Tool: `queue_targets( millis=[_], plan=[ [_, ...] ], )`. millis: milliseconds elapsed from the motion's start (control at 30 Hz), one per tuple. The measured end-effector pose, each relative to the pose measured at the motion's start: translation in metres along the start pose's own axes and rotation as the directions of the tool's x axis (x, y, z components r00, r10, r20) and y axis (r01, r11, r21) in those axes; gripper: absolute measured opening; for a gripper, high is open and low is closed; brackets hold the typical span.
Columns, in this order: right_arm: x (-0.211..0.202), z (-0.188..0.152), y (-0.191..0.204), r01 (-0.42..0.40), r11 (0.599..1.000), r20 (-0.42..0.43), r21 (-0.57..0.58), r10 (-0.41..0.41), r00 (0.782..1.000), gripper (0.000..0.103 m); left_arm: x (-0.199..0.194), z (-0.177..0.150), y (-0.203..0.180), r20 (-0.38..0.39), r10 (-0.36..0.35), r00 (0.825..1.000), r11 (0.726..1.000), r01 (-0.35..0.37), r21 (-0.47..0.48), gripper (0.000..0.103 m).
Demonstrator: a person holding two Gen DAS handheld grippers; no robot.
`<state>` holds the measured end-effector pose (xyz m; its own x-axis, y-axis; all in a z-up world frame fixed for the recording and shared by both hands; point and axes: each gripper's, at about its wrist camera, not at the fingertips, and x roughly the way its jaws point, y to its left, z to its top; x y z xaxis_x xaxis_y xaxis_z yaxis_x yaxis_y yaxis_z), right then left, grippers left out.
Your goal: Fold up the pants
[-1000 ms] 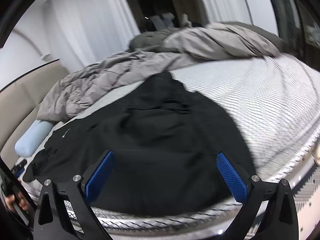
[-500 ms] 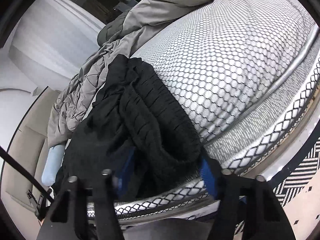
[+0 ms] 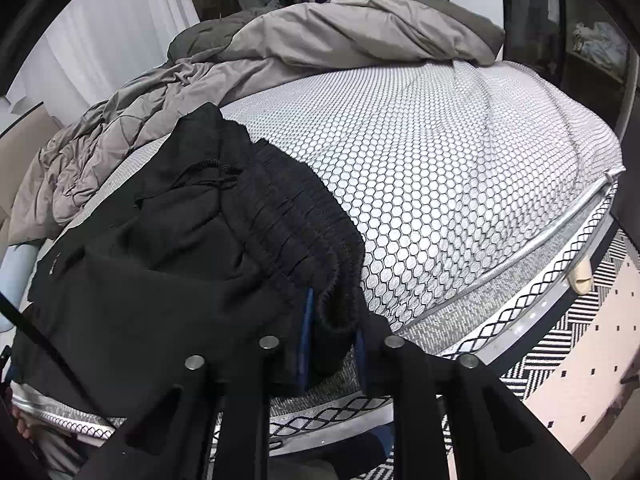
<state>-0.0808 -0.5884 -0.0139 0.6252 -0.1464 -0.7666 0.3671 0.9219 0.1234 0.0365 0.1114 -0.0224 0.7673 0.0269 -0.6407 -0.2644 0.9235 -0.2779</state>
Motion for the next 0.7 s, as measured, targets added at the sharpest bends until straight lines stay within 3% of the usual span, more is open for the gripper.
queue_targets(
  millis=[67, 100, 133, 267, 367, 400, 500, 567, 700],
  plan=[
    [-0.012, 0.005, 0.006, 0.003, 0.999, 0.039, -0.032, -0.002, 0.999, 0.042, 0.0, 0.001, 0.0, 0.005, -0.015, 1.0, 1.0, 0.015, 0.011, 0.102],
    [-0.017, 0.013, 0.01, -0.023, 0.999, 0.075, -0.041, 0.026, 0.997, 0.061, 0.001, 0.003, -0.002, 0.009, -0.022, 1.0, 1.0, 0.022, 0.023, 0.102],
    [-0.02, 0.018, 0.014, -0.06, 0.997, 0.091, -0.049, 0.064, 0.994, 0.072, 0.001, 0.005, -0.003, 0.015, -0.025, 1.0, 0.999, 0.025, 0.035, 0.102],
    [-0.024, 0.061, 0.031, -0.245, 0.964, 0.107, -0.099, 0.255, 0.961, 0.072, 0.006, 0.017, -0.019, 0.068, -0.072, 0.995, 0.992, 0.064, 0.112, 0.102],
    [-0.004, 0.105, 0.047, -0.29, 0.948, 0.085, -0.129, 0.302, 0.95, 0.072, 0.012, 0.021, -0.029, 0.083, -0.152, 0.985, 0.982, 0.142, 0.123, 0.102],
    [0.011, 0.125, 0.053, -0.314, 0.94, 0.048, -0.134, 0.322, 0.945, 0.07, 0.015, 0.021, -0.031, 0.078, -0.171, 0.982, 0.979, 0.161, 0.121, 0.102],
    [0.068, 0.173, 0.069, -0.374, 0.919, -0.088, -0.122, 0.365, 0.927, 0.054, 0.021, 0.02, -0.039, 0.064, -0.165, 0.984, 0.979, 0.156, 0.131, 0.102],
    [0.115, 0.2, 0.073, -0.355, 0.931, -0.166, -0.086, 0.338, 0.927, 0.054, 0.024, 0.02, -0.043, 0.063, -0.141, 0.988, 0.982, 0.132, 0.139, 0.102],
    [0.183, 0.23, 0.082, -0.361, 0.931, -0.285, -0.05, 0.333, 0.899, 0.054, 0.028, 0.02, -0.037, 0.049, -0.145, 0.988, 0.985, 0.14, 0.097, 0.102]
  ],
)
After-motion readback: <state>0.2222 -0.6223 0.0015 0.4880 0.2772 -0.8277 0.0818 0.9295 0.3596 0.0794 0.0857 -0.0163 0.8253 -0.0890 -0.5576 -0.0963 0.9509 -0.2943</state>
